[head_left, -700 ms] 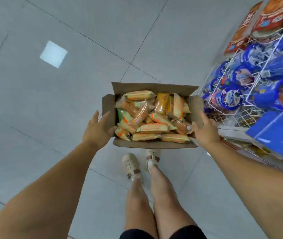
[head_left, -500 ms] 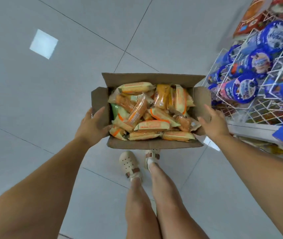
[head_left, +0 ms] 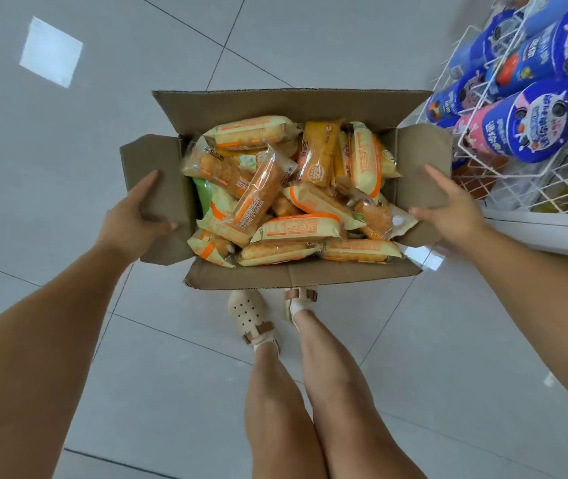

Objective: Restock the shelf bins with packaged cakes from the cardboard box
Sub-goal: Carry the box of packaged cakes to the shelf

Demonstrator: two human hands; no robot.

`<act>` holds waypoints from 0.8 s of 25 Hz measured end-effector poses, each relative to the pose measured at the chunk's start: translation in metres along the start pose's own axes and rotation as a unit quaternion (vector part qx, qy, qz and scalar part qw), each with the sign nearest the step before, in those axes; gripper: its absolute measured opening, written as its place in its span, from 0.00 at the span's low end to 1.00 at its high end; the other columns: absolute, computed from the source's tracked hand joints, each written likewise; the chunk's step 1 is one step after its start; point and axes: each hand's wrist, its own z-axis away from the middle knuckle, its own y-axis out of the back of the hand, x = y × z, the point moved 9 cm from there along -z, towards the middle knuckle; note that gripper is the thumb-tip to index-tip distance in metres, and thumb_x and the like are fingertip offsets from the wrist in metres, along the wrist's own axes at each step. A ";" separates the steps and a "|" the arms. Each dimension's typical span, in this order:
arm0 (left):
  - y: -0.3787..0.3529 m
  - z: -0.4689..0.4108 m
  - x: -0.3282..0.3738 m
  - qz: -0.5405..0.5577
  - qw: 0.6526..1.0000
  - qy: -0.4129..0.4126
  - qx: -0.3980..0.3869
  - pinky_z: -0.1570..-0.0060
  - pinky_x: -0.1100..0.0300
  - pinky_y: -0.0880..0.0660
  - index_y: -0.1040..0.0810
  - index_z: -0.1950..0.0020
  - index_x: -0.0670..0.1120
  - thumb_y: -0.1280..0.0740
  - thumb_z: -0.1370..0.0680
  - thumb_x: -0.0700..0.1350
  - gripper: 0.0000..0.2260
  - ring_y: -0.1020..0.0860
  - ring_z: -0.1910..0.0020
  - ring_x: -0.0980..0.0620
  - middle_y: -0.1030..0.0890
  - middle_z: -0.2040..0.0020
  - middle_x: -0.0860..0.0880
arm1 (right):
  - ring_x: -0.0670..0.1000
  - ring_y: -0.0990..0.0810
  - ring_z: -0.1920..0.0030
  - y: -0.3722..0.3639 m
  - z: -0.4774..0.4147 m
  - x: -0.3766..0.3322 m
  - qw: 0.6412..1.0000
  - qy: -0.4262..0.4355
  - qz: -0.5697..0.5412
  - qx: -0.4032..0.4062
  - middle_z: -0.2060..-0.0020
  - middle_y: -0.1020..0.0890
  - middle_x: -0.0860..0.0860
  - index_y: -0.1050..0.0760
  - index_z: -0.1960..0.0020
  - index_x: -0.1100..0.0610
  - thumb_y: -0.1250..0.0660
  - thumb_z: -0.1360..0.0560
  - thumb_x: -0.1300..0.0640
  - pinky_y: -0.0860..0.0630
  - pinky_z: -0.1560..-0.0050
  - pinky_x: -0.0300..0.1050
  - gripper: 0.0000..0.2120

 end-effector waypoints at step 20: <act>0.063 0.005 0.008 -0.029 0.998 -0.043 -0.040 0.33 0.47 0.28 0.30 0.31 0.66 0.27 0.28 0.34 0.35 0.26 0.35 0.47 0.26 0.31 0.51 | 0.50 0.25 0.36 -0.036 0.109 0.067 0.971 -0.044 -0.233 0.002 0.32 0.28 0.46 0.36 0.26 0.42 0.33 0.27 0.73 0.25 0.37 0.51 0.38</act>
